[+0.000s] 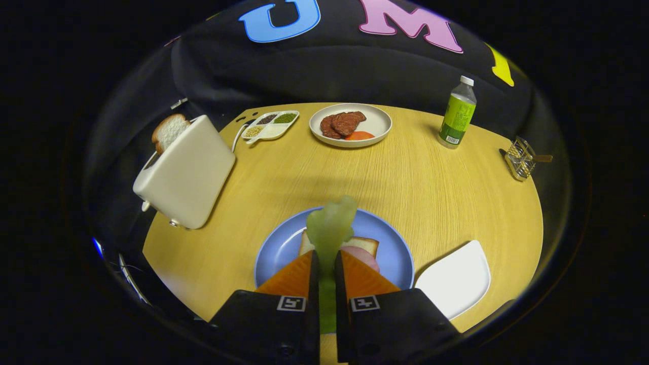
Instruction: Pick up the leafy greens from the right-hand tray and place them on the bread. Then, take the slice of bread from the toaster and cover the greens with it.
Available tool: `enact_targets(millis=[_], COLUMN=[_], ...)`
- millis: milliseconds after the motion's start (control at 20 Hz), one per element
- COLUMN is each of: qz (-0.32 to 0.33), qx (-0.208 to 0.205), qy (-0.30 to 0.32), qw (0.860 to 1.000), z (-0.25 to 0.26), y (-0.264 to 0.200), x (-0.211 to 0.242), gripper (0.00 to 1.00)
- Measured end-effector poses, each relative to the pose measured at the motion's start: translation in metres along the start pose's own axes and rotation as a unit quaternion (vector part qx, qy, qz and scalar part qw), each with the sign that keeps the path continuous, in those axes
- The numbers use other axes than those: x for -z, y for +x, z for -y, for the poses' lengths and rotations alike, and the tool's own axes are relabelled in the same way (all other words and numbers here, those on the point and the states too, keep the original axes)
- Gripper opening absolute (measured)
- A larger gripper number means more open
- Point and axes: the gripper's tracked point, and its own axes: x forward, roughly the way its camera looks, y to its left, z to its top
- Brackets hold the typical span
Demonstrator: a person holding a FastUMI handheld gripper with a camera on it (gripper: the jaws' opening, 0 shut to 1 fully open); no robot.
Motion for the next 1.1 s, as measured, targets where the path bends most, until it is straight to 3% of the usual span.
enact_targets(millis=[100, 200, 250, 500, 600, 1100], qz=[0.001, -0.005, -0.007, 0.007, 0.032, 0.168], qx=[0.013, 0.001, -0.003, -0.017, -0.028, -0.072], qy=[-0.004, -0.002, -0.005, -0.019, -0.011, -0.036], qw=[1.0, 1.0, 1.0, 1.0, 0.999, 0.982], z=[0.003, -0.004, -0.006, -0.013, -0.018, -0.079], y=[0.003, 0.007, 0.007, -0.005, -0.018, -0.089], x=[0.001, 0.005, 0.006, 0.002, -0.012, -0.131], gripper=[0.3, 0.44, 0.56, 0.83, 1.0, 0.99])
